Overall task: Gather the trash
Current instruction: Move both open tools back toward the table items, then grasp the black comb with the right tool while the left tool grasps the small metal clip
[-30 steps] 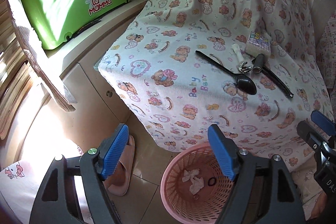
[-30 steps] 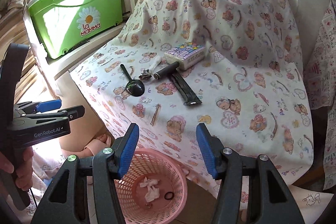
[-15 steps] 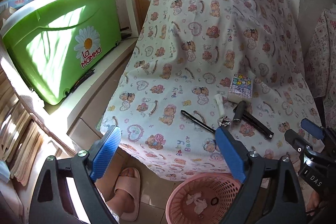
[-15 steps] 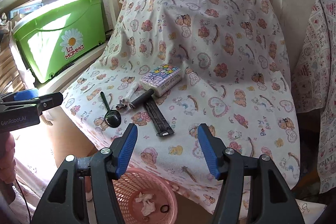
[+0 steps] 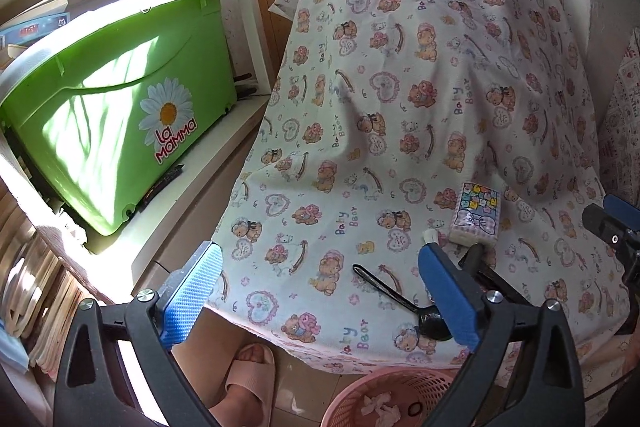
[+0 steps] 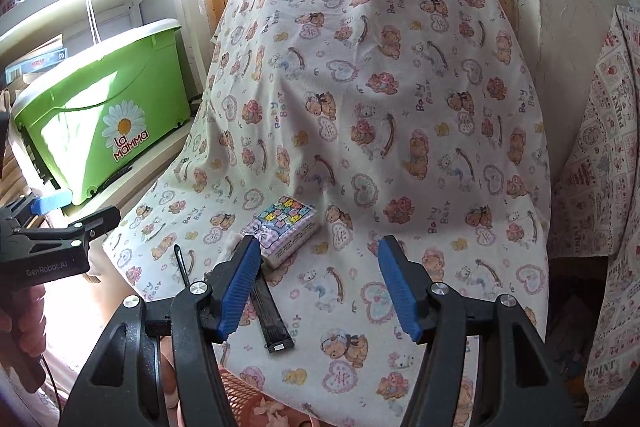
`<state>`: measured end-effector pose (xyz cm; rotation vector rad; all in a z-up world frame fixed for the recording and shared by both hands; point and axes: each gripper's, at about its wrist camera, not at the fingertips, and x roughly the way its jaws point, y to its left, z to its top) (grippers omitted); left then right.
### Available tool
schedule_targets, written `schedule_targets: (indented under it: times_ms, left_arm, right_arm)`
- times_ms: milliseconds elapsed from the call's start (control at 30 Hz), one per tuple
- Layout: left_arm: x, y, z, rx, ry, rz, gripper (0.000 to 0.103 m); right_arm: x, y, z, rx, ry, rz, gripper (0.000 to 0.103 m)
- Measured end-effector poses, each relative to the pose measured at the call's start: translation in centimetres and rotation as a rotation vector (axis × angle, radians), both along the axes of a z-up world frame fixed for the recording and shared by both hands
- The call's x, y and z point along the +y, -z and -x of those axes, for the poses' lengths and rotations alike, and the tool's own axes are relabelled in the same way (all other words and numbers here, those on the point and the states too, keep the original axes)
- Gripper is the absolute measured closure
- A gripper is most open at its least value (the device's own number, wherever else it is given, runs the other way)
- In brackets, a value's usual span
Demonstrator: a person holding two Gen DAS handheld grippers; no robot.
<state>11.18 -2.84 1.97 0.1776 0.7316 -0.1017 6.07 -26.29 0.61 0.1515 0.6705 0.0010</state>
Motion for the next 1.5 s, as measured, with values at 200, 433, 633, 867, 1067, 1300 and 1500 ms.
schedule_targets:
  times_ms: [200, 433, 633, 867, 1067, 1300, 1500]
  left_arm:
    - [0.8, 1.4, -1.4, 0.034, 0.001, 0.003, 0.006]
    - [0.9, 3.0, -2.1, 0.076, -0.001, 0.034, 0.007]
    - [1.3, 3.5, -2.0, 0.083, -0.018, 0.056, 0.007]
    - [1.6, 3.2, -1.9, 0.077, -0.018, 0.063, 0.007]
    - [1.2, 3.7, -1.8, 0.097, -0.009, 0.074, 0.020]
    - [-1.6, 5.4, -1.0, 0.182, 0.127, 0.092, 0.070]
    - [-5.0, 7.4, 0.4, 0.237, 0.261, 0.049, 0.073]
  right_arm:
    - [-1.7, 2.2, -1.0, 0.048, 0.031, -0.061, 0.038]
    - [-0.4, 4.2, -1.8, 0.092, -0.022, -0.065, 0.038]
    - [3.3, 6.1, -1.8, 0.151, -0.142, -0.008, 0.038]
    - [6.0, 7.9, -2.0, 0.215, -0.243, 0.074, 0.051]
    - [5.8, 8.4, -2.4, 0.229, -0.246, 0.118, 0.070]
    - [6.4, 8.3, -2.2, 0.233, -0.277, 0.161, 0.084]
    - [5.4, 7.3, -1.5, 0.228, -0.256, 0.128, 0.089]
